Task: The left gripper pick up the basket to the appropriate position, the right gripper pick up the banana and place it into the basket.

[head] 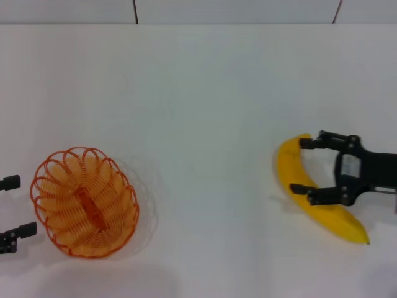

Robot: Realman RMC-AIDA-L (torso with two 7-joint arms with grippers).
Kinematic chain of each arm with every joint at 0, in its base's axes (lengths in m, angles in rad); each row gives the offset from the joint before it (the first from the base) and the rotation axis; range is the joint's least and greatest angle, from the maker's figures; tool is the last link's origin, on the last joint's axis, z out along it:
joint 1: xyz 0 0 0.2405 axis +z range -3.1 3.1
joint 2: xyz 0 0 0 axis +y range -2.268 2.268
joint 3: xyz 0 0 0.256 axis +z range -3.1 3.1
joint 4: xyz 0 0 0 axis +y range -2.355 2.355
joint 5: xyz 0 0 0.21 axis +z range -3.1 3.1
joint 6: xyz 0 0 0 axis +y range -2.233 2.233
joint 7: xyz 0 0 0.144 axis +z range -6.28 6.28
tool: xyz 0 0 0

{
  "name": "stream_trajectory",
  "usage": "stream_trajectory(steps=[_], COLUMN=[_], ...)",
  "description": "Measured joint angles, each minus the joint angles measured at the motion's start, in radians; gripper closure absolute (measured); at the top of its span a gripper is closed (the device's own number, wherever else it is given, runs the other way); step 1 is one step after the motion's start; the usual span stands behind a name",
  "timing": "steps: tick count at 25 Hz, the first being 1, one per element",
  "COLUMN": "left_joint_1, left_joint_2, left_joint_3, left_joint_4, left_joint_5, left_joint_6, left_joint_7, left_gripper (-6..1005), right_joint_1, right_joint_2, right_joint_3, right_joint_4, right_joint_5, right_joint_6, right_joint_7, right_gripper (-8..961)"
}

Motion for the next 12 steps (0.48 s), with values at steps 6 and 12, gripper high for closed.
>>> stream_trajectory(steps=[6, 12], left_joint_1=[0.003, -0.003], left_joint_2=[0.000, -0.002], left_joint_3=[0.000, 0.000], left_joint_4=[0.000, 0.000], left_joint_5=[0.000, -0.002], left_joint_6=[0.000, 0.000], left_joint_7=[0.000, 0.000], left_gripper=[123, 122], right_joint_1=[-0.047, -0.040], right_joint_2=[0.000, 0.002], right_joint_3=[0.075, 0.066], right_joint_4=[-0.048, -0.051], right_joint_5=[-0.011, -0.023], right_joint_6=[-0.055, -0.062], right_joint_7=[0.003, 0.003], right_gripper=[61, 62])
